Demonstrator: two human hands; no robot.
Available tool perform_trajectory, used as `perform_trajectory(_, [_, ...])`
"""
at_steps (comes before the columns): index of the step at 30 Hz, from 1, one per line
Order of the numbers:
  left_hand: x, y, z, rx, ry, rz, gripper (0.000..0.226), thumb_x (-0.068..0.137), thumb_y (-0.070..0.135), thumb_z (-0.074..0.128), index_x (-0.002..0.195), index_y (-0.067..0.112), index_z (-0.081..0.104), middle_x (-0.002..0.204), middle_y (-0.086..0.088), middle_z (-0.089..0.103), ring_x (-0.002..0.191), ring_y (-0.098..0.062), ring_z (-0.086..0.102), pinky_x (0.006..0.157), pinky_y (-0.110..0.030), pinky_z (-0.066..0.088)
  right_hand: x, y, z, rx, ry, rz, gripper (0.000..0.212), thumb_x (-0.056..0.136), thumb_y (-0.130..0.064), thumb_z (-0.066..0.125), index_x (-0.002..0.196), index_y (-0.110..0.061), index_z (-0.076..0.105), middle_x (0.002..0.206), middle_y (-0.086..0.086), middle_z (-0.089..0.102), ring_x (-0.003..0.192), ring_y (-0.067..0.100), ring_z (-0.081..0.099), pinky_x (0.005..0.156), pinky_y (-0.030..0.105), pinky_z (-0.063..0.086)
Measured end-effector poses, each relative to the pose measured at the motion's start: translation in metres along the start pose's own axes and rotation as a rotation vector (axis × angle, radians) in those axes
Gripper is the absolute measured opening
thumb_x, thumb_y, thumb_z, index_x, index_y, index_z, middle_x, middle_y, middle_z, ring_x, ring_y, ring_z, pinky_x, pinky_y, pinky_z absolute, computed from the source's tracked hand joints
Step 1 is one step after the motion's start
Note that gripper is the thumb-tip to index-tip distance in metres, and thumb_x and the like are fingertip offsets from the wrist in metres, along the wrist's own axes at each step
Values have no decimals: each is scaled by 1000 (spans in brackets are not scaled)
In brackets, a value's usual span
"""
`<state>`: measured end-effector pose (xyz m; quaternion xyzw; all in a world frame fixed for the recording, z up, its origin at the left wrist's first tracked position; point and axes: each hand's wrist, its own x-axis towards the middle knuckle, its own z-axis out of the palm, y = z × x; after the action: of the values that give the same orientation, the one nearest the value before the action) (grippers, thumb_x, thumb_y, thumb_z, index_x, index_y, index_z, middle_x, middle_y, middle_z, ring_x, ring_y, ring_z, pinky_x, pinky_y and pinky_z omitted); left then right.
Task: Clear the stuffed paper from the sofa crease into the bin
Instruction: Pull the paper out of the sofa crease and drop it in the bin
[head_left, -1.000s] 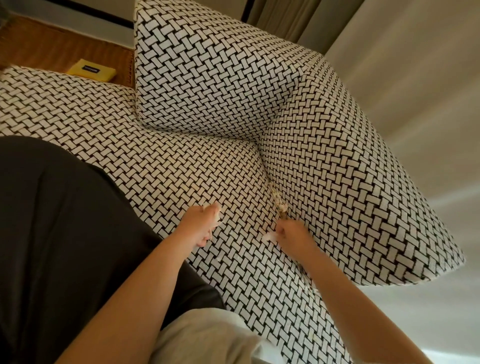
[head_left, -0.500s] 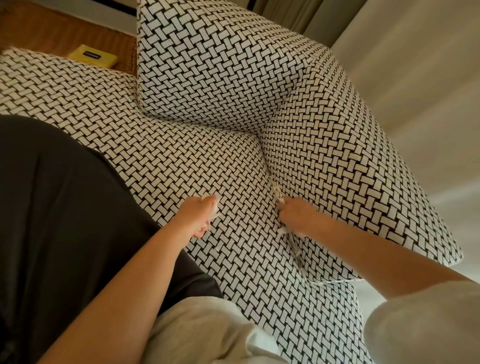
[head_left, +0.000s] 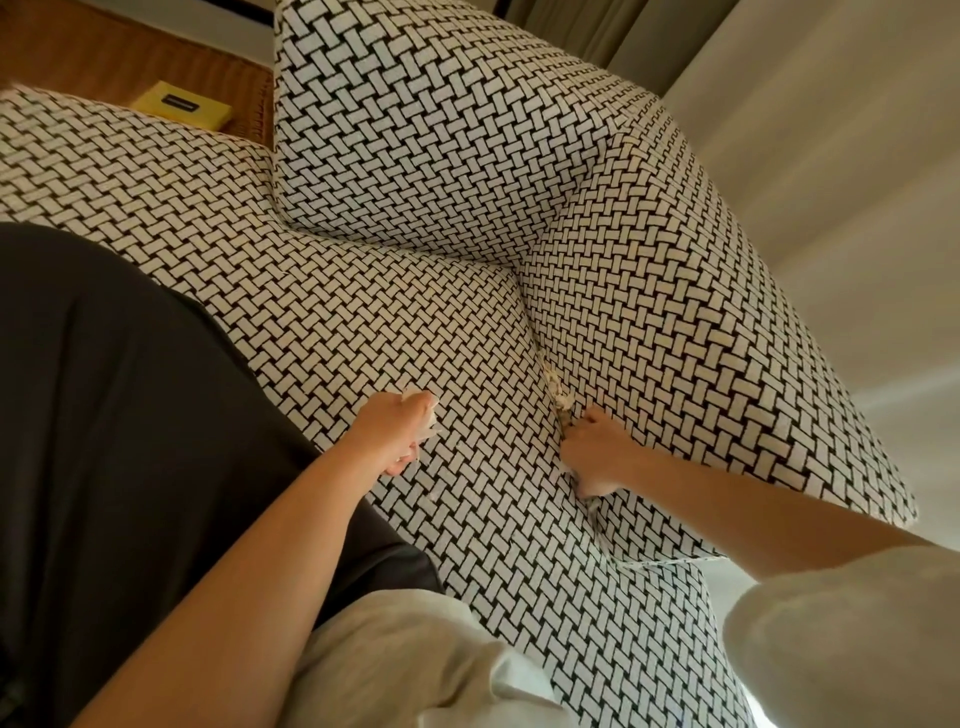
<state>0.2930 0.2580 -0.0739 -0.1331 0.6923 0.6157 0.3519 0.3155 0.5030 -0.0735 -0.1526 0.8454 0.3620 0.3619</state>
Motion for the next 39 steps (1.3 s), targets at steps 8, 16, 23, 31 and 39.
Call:
perform_trajectory(8, [-6,-2,-1,36,-9,48,21,93,24,41,81,9,51,69,-3,50,48,-9,37,43,-17,31,-5,-11,0,-24,69,129,17,83,-31,64,89,-18,55,83,-5,54,83,15,46,99,33,26])
perform_trajectory(16, [-1,-7,-2,30,-23,69,20,93,27,42,90,10,53,73,-2,54,47,-8,36,46,-19,33,-13,-9,-3,67,105,89,13,84,-23,63,93,-15,59,85,-2,52,87,15,46,101,33,33])
perform_trajectory(23, [3,-8,0,53,-7,62,22,94,28,42,92,10,54,66,-1,50,44,-8,36,40,-17,30,-12,20,-32,636,121,45,25,96,-15,45,116,-9,57,126,4,49,108,21,53,94,31,47])
perform_trajectory(31, [2,-9,0,51,16,59,24,94,30,42,96,9,55,74,-5,54,48,-9,39,46,-19,33,-4,6,-16,622,106,159,25,92,-5,46,117,-11,46,90,7,57,69,16,55,61,26,53])
perform_trajectory(39, [2,-10,1,119,41,81,26,94,30,42,101,7,53,73,-5,52,51,-11,42,42,-18,33,-14,-4,-3,161,-254,8,27,86,-31,58,102,-9,59,104,5,52,103,20,45,92,33,41])
